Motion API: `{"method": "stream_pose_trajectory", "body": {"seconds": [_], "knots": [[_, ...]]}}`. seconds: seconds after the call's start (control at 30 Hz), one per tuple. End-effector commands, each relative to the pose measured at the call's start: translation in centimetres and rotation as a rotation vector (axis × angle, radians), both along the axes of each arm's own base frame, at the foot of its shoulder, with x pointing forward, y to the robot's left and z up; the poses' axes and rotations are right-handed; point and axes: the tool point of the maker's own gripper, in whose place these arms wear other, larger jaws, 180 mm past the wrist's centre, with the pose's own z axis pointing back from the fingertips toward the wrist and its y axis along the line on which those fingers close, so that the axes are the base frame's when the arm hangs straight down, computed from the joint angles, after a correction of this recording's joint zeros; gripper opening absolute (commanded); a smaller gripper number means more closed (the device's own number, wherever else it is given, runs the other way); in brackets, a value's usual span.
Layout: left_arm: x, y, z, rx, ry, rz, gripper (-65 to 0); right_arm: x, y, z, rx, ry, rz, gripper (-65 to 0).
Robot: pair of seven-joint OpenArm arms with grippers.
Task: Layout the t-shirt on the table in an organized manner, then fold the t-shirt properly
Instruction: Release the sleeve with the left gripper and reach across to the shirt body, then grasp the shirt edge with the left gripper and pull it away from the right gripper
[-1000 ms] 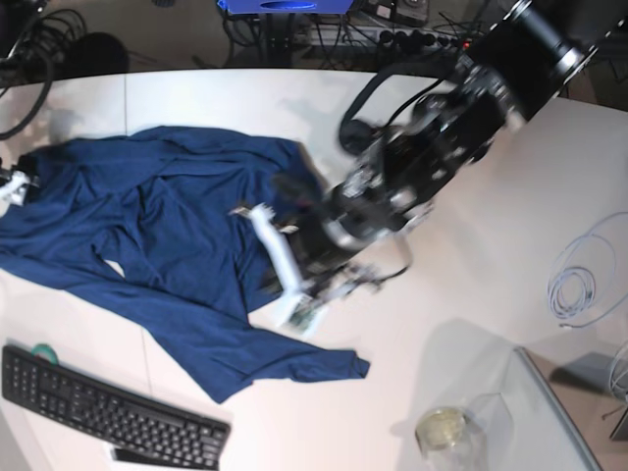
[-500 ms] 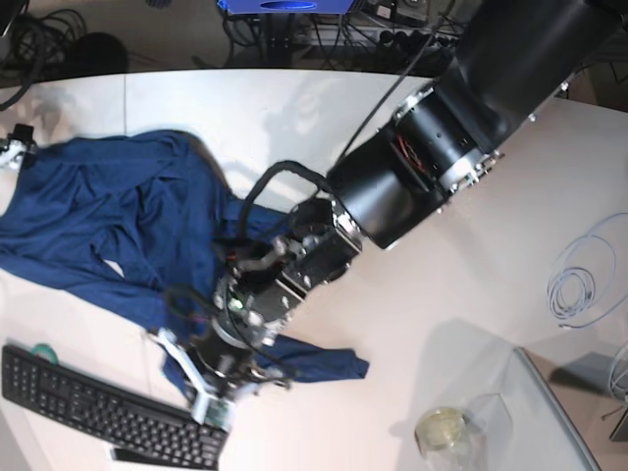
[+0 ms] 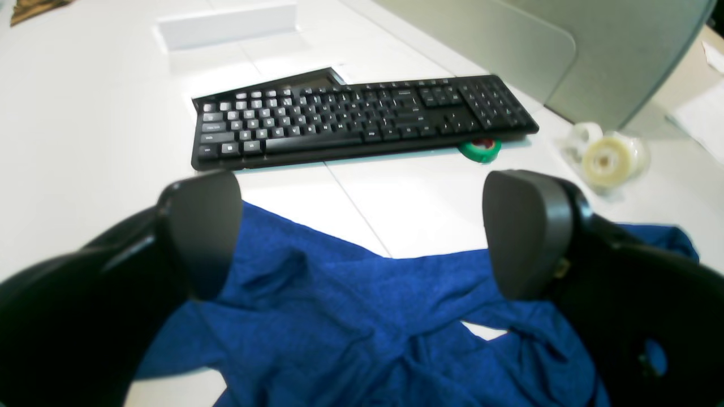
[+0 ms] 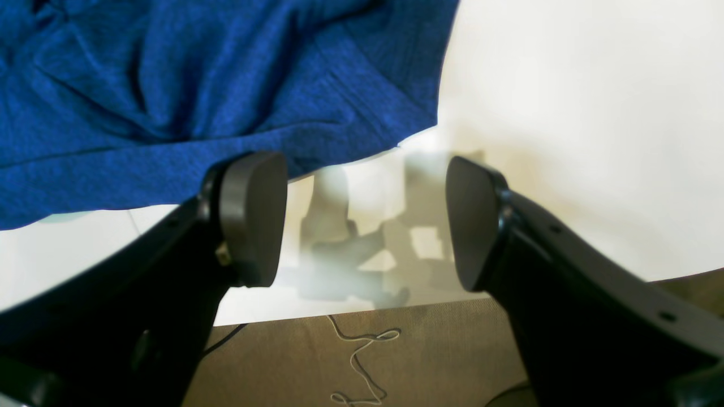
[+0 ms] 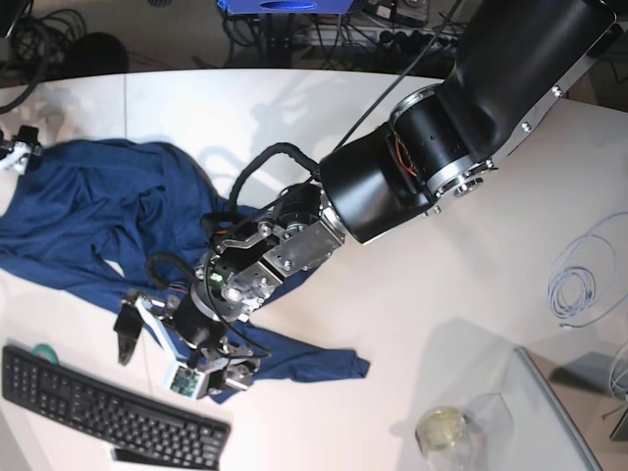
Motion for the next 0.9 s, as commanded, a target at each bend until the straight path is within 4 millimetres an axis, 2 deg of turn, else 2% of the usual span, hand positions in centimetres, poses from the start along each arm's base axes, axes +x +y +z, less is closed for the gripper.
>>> {"method": "stream_pose_trajectory", "body": {"seconds": [0.0,0.07,0.13,0.27,0.33,0.4,0.47,0.6,0.7,0.87], "knots": [[0.5,-0.8,2.4,-0.054,-0.05,0.002,0.0,1.1,-1.0,1.3,-0.029,-0.042,0.002,-24.5],[-0.2,-0.8,1.9,-0.082,-0.023,0.013,0.0,1.1,-1.1,1.4,-0.03,-0.046,-0.001,-24.5],[-1.3,0.2,0.5,-0.08,0.013,0.015,0.0,1.1,-1.3,1.5,-0.03,-0.049,-0.005,-24.5],[-4.0,3.2,-5.1,0.009,0.187,0.02,0.0,1.0,-1.3,1.4,-0.03,-0.048,-0.007,-24.5],[-4.9,6.3,-7.7,0.022,0.259,0.076,0.0,0.6,-1.3,1.3,-0.028,-0.043,-0.006,-24.5],[-5.4,9.5,-9.1,-0.029,0.321,0.174,0.0,0.6,-1.3,1.4,-0.031,-0.046,-0.004,-24.5],[-5.9,13.4,-10.1,-0.085,0.36,0.286,0.0,0.7,-1.2,1.5,-0.033,-0.051,-0.002,-24.5],[-7.5,18.5,-11.7,-0.1,0.397,0.394,0.0,0.9,-1.2,1.6,-0.033,-0.054,-0.002,-24.5],[-7.8,20.3,-12.8,-0.054,0.406,0.408,0.0,0.9,-1.2,1.6,-0.033,-0.057,-0.002,-24.5],[-8.2,21.2,-14.2,-0.021,0.432,0.425,0.0,1.6,-1.2,1.9,-0.041,-0.096,0.002,-24.5]]}}
